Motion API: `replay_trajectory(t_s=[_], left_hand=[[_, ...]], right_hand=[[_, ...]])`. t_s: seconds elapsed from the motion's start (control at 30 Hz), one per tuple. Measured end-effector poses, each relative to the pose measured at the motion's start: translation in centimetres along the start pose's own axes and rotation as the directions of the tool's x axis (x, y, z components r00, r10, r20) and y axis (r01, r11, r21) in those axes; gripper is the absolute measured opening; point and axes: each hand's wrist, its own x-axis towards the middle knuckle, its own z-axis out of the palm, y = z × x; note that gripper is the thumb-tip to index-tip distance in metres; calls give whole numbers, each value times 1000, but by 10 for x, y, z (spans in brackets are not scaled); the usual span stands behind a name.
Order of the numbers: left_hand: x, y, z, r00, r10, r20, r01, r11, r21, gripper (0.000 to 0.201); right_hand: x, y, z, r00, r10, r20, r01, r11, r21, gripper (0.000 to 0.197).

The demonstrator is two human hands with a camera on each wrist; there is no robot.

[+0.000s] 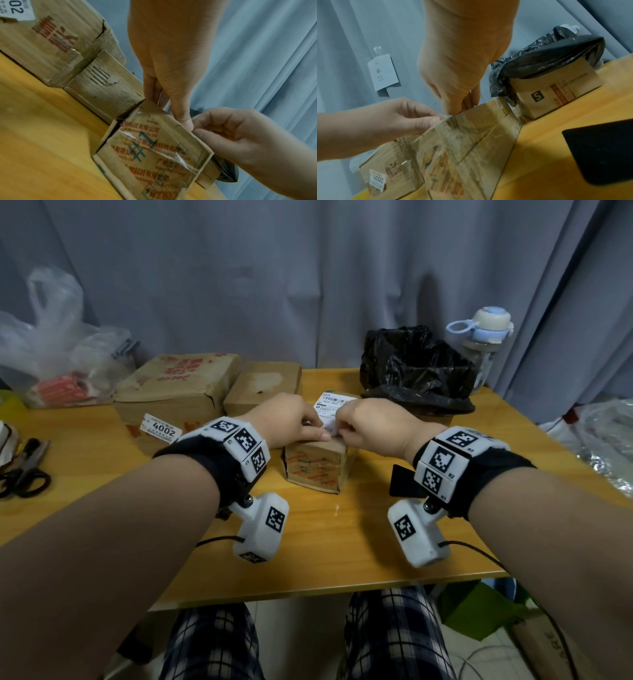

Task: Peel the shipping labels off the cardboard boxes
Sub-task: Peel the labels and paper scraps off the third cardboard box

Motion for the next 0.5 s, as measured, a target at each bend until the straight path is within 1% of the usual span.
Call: replay_trajectory(t_s=[0.13,0.23,0.33,0.43,0.5], left_hand=[[2,-4,2,1000,-7,-12,7,1000,-24,48],[4,-6,3,1000,-1,-8,1,1000,-23,50],[5,-7,2,1000,5,-3,-5,999,-35,49],[7,-7,2,1000,18,-3,-18,999,-38,48],[8,-8,1,1000,22,2,-22,999,-43,48]], right_hand=[[3,5,1,999,50,-5,-50,994,94,14],[4,8,1,998,66,-9,-64,988,144,14],[7,10,1,998,65,-27,-60,985,161,12],[9,11,0,997,62,-40,-55,987,152,6],[11,11,1,997,69,-43,-61,985,159,8]])
